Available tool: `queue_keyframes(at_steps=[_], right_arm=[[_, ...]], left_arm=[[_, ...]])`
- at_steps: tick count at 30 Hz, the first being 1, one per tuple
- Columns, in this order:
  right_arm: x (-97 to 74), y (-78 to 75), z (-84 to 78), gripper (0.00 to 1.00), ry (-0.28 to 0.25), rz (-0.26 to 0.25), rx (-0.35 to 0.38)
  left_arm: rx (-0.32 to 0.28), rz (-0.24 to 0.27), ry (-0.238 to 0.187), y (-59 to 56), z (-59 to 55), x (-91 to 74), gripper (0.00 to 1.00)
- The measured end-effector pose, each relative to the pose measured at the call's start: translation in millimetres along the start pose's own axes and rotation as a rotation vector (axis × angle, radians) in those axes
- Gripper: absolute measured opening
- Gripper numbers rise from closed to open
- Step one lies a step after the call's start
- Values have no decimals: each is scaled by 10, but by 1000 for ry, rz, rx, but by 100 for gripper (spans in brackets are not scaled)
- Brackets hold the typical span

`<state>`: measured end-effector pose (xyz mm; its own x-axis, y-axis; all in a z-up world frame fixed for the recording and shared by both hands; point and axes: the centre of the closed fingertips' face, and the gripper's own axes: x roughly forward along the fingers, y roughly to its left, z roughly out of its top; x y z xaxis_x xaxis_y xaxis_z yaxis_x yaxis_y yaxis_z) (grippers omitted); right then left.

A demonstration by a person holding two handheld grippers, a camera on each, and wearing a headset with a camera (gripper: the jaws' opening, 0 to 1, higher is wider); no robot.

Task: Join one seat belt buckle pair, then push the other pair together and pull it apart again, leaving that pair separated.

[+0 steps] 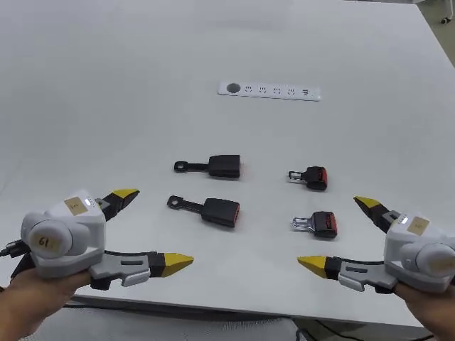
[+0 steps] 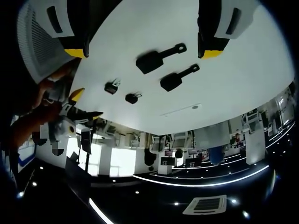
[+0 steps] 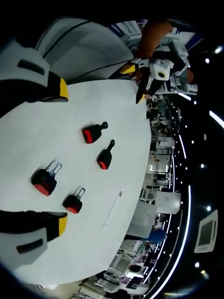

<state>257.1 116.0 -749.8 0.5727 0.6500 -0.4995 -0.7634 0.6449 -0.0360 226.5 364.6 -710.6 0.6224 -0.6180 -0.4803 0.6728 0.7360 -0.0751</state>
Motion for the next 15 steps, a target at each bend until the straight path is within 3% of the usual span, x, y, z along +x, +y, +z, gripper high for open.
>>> queue_keyframes(at_steps=[15], right_arm=[[-15,-56,-36,99,3,-11,12]], left_arm=[[13,-12,18,-58,-5,23,99]])
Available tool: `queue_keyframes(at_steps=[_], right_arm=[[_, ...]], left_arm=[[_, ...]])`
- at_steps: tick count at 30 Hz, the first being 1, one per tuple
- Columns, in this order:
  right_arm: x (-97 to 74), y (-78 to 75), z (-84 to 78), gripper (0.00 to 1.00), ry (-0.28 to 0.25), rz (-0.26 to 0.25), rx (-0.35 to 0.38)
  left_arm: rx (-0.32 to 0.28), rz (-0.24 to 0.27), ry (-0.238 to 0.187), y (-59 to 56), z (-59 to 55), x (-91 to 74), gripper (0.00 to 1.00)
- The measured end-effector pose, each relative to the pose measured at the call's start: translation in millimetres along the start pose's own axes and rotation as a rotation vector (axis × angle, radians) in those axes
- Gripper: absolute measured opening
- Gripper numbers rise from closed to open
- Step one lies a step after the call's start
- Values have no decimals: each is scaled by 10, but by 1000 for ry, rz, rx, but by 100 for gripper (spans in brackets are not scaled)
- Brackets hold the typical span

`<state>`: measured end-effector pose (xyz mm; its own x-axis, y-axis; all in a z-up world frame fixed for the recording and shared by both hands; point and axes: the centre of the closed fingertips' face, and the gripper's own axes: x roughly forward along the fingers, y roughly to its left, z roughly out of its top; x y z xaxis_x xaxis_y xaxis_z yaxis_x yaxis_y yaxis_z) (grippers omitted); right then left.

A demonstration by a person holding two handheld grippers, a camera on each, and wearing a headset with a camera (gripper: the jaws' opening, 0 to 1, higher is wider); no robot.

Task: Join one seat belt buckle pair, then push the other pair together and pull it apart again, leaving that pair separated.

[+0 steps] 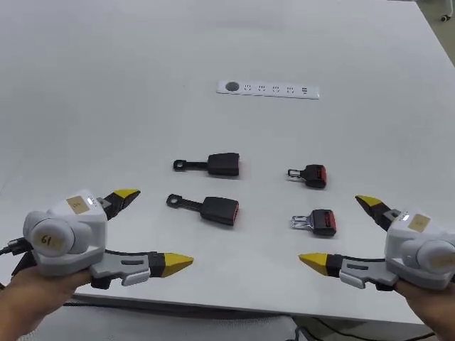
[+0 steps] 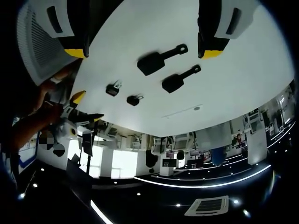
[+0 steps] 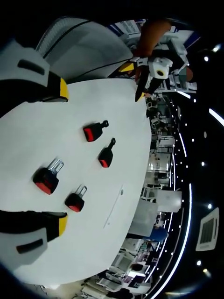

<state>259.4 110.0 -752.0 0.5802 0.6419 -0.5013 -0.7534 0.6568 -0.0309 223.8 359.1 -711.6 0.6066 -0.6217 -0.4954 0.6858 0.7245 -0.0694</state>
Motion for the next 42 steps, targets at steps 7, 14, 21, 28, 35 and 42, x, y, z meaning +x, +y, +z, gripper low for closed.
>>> queue_keyframes(at_steps=[7,14,21,28,35,42], right_arm=[[8,-59,18,99,-3,-11,4],[14,-91,14,99,-1,-16,9],[40,-107,28,99,1,-16,6],[69,-131,31,99,13,-11,-3],[93,-163,-20,99,35,-3,-4],[138,-177,-85,98,67,23,-3]], left_arm=[[10,-8,8,-10,-3,1,99],[9,-10,25,-17,-82,19,99],[3,-11,29,10,-82,29,99],[11,-21,46,20,-138,49,99],[45,-35,58,70,-142,114,99],[59,-43,62,112,-106,169,99]])
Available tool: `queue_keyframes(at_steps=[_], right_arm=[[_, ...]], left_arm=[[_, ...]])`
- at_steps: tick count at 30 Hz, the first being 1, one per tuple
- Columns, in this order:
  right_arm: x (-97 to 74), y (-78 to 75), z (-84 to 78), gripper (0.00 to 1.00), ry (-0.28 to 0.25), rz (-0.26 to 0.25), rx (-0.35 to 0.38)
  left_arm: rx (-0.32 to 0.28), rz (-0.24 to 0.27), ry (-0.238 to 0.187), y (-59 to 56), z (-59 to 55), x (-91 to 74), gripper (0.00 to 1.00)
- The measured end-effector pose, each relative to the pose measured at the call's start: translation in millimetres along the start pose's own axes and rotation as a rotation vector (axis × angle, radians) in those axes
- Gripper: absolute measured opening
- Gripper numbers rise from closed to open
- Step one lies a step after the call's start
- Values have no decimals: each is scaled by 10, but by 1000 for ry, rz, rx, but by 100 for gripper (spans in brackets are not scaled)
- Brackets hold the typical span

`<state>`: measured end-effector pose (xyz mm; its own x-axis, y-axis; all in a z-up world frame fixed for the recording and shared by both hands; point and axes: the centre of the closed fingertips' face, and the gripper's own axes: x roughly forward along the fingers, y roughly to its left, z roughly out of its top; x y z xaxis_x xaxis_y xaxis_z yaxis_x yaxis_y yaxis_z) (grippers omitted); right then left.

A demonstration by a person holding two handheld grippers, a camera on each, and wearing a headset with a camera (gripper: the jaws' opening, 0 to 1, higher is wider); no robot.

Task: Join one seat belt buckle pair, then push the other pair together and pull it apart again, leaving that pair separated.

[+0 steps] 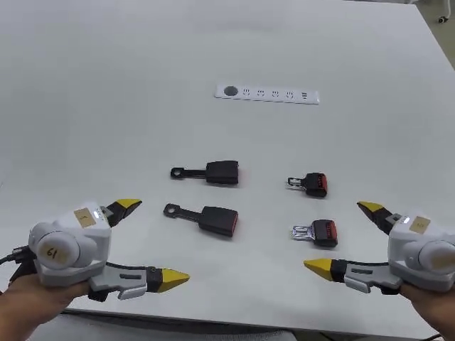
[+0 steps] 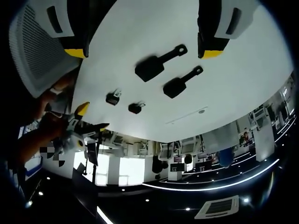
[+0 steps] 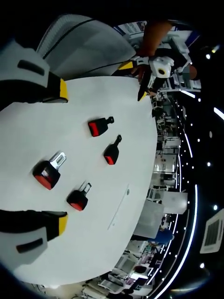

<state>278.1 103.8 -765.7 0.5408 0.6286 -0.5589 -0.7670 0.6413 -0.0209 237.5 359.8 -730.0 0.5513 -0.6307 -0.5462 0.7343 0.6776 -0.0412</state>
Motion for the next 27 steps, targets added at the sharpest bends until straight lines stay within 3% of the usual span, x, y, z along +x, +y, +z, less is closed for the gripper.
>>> queue_keyframes(at_steps=[13,27], right_arm=[[78,-102,-134,91,72,50,-23],[198,-197,-286,83,144,110,-52]], left_arm=[[31,-25,17,94,48,186,97],[70,-68,64,206,-40,410,91]])
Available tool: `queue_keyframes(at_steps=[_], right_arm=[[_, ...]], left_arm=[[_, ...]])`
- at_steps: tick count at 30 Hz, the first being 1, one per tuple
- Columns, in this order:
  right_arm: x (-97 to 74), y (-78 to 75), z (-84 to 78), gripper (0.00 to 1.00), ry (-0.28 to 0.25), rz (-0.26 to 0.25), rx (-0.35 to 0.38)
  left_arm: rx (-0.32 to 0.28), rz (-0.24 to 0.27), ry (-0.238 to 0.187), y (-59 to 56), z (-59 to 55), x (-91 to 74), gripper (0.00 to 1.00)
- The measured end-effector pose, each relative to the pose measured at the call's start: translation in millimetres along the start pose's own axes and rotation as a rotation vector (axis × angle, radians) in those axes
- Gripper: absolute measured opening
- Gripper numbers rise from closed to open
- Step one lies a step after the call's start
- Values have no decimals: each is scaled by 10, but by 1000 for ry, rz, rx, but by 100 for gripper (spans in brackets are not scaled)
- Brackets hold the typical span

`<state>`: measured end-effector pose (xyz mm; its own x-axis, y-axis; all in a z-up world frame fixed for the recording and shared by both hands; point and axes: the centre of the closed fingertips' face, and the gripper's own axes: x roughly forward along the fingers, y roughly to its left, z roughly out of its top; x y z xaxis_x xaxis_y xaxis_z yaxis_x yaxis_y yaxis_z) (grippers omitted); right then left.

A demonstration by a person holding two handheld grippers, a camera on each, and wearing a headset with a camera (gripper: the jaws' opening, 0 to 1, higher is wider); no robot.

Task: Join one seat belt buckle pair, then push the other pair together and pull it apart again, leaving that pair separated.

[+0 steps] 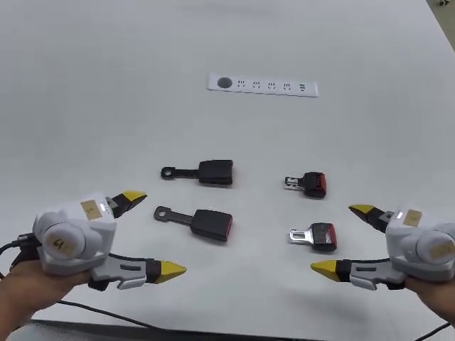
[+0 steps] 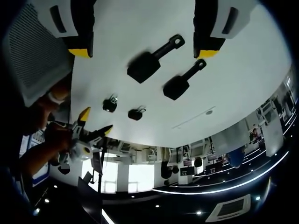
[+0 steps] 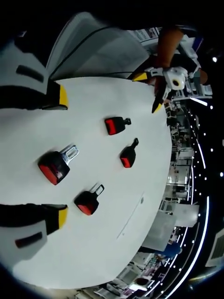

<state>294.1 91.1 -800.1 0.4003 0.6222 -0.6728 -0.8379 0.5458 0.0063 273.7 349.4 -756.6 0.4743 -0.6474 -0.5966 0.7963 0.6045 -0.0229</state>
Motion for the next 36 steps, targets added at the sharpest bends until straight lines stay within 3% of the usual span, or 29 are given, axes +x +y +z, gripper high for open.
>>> queue_keyframes(at_steps=[13,20,36], right_arm=[[128,-40,-107,80,71,88,-30],[182,-82,-173,79,108,125,-47],[294,-88,-240,74,139,216,-61]], left_arm=[[26,-57,26,90,-48,257,86],[55,-96,62,83,-91,385,84],[153,-177,122,70,-78,717,76]])
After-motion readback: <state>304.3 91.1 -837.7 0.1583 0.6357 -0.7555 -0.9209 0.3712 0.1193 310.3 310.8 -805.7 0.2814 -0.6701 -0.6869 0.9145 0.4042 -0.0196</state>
